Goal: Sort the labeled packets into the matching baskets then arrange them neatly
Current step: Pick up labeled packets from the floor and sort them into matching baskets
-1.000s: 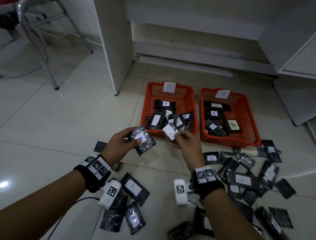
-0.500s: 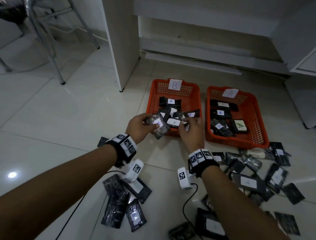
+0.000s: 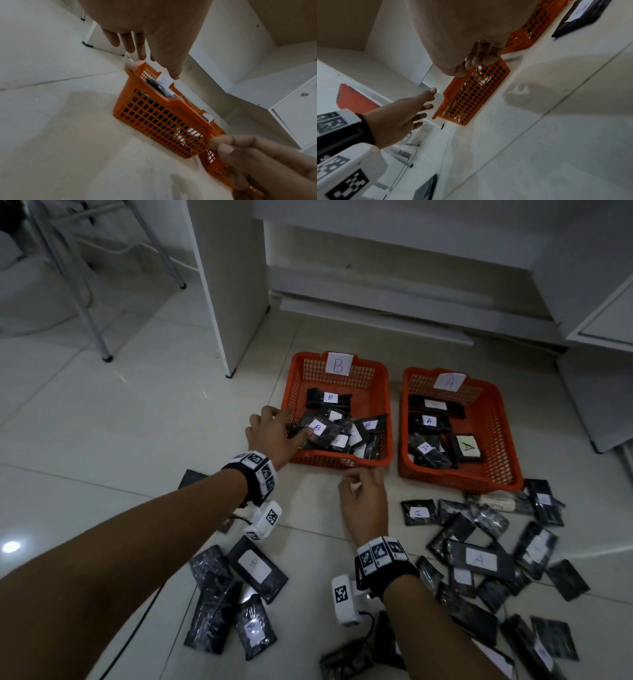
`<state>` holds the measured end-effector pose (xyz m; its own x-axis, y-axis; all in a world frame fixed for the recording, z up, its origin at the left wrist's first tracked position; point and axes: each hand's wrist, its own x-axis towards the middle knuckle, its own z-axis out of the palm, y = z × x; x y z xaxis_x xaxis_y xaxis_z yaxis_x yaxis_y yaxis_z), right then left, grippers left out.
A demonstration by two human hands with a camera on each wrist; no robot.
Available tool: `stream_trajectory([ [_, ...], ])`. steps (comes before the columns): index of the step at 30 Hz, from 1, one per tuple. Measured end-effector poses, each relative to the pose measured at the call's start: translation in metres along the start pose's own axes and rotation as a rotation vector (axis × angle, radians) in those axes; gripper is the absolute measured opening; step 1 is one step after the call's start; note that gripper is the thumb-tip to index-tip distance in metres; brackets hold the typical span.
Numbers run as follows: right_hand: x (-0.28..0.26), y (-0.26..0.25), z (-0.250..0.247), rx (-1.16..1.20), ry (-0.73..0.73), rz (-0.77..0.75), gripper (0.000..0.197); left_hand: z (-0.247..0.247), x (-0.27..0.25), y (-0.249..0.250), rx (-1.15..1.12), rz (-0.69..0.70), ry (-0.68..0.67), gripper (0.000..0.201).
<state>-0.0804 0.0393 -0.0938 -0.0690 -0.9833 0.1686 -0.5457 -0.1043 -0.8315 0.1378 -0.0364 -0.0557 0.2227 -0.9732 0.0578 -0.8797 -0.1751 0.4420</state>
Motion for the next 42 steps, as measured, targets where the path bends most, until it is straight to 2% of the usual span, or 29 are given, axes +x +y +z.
stream_trajectory([
  [4,-0.024,-0.009,0.022,-0.008,-0.311,0.009,0.008,-0.014,-0.037,-0.049,-0.066,0.042,0.075,0.046],
  [6,-0.037,-0.015,0.035,-0.046,-0.506,-0.022,0.005,-0.019,-0.06,-0.081,-0.027,0.076,0.028,0.031],
  [8,-0.053,-0.021,0.048,-0.109,-0.662,-0.047,0.013,-0.025,-0.082,-0.113,0.109,0.126,-0.058,0.025],
  [11,-0.076,-0.031,0.06,-0.237,-0.862,-0.073,0.03,-0.037,-0.107,-0.15,0.285,0.15,-0.2,0.044],
  [13,-0.09,-0.035,0.064,-0.361,-0.921,-0.105,0.041,-0.043,-0.115,-0.168,0.359,0.144,-0.279,0.067],
  [15,-0.101,-0.04,0.068,-0.45,-0.907,-0.133,0.049,-0.047,-0.115,-0.183,0.431,0.146,-0.366,0.079],
  [18,-0.109,-0.047,0.075,-0.514,-0.897,-0.135,0.045,-0.05,-0.111,-0.194,0.44,0.168,-0.448,0.079],
  [21,-0.108,-0.05,0.078,-0.456,-0.896,-0.06,0.028,-0.052,-0.117,-0.19,0.451,0.257,-0.33,0.071],
  [23,-0.104,-0.05,0.076,-0.339,-0.856,0.018,0.019,-0.049,-0.123,-0.188,0.482,0.361,-0.308,0.065],
  [26,-0.095,-0.048,0.066,-0.146,-0.773,0.141,0.017,-0.042,-0.129,-0.191,0.508,0.462,-0.279,0.061],
  [29,-0.083,-0.046,0.05,0.073,-0.657,0.261,0.01,-0.039,-0.126,-0.19,0.474,0.539,-0.181,0.039],
  [30,-0.078,-0.046,0.043,0.134,-0.615,0.287,0.005,-0.04,-0.124,-0.186,0.408,0.529,-0.169,0.029],
  [31,-0.073,-0.047,0.035,0.197,-0.574,0.309,0.002,-0.041,-0.122,-0.181,0.276,0.483,-0.155,0.03],
  [33,-0.064,-0.051,0.019,0.308,-0.498,0.347,0.015,-0.041,-0.119,-0.167,-0.112,0.26,-0.218,0.045],
  [34,-0.059,-0.052,0.012,0.354,-0.461,0.355,0.02,-0.043,-0.117,-0.159,-0.299,0.15,-0.261,0.045],
  [36,-0.05,-0.055,0.0,0.421,-0.393,0.351,0.027,-0.047,-0.115,-0.137,-0.542,0.033,-0.314,0.036],
  [38,-0.043,-0.055,-0.009,0.464,-0.337,0.336,0.029,-0.053,-0.114,-0.114,-0.64,0.004,-0.352,0.034],
  [42,-0.034,-0.051,-0.023,0.498,-0.281,0.307,0.03,-0.058,-0.113,-0.083,-0.702,0.035,-0.422,0.036],
])
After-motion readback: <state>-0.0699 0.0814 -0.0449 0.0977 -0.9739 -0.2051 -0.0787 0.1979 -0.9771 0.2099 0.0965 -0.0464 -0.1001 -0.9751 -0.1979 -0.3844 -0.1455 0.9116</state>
